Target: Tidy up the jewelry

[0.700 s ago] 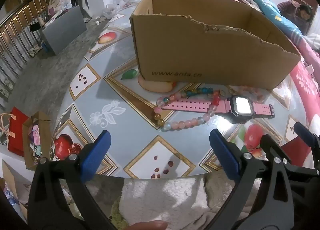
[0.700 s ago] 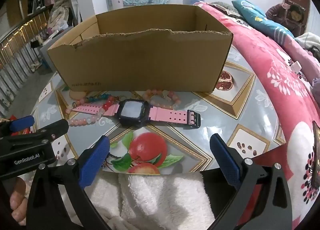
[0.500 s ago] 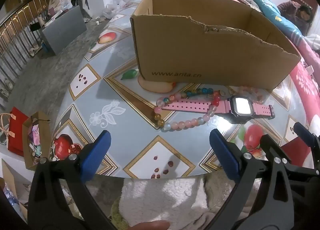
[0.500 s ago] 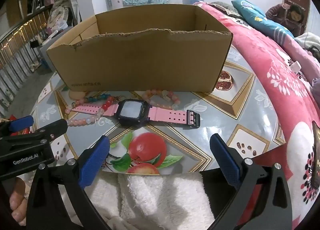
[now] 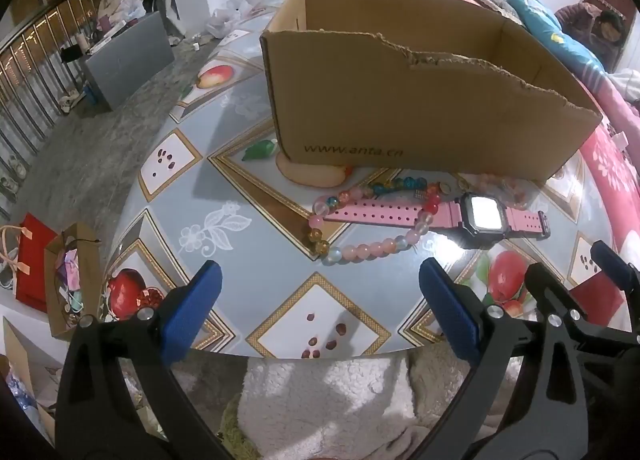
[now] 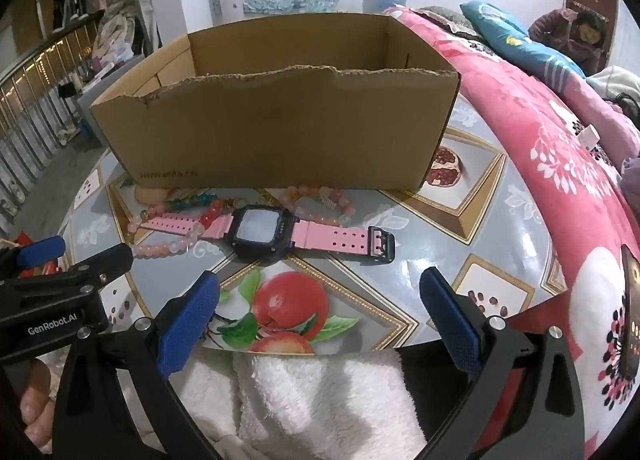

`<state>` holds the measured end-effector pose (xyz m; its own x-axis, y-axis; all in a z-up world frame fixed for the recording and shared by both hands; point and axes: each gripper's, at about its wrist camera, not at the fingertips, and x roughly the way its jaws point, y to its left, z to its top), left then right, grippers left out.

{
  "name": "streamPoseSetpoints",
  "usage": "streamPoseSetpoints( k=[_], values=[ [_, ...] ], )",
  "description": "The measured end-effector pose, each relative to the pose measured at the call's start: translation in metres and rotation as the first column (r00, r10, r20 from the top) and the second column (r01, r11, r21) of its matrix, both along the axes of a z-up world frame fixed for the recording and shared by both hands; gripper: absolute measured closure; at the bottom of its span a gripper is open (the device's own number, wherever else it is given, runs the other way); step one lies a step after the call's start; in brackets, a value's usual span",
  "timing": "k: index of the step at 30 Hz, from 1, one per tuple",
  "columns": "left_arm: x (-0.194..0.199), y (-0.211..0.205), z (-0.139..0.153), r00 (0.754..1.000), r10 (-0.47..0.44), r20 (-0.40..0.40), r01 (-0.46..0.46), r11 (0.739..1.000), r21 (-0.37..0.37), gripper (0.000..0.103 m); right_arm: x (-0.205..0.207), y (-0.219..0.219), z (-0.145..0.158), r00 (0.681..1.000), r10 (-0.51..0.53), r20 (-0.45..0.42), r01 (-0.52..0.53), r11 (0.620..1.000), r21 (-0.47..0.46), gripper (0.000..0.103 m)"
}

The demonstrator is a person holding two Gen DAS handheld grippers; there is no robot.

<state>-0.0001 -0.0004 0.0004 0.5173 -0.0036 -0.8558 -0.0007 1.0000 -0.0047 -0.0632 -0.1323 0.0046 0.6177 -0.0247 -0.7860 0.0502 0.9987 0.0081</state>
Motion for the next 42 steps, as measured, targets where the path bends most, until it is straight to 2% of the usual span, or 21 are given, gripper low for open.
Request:
streamPoseSetpoints(
  k=[42],
  values=[
    [-0.001, 0.0033, -0.0029, 1.0, -0.005, 0.005, 0.005, 1.0, 0.008, 0.008, -0.0009, 0.0016, 0.0002, 1.0, -0.016, 0.025, 0.017, 1.0, -0.02, 0.005]
  ],
)
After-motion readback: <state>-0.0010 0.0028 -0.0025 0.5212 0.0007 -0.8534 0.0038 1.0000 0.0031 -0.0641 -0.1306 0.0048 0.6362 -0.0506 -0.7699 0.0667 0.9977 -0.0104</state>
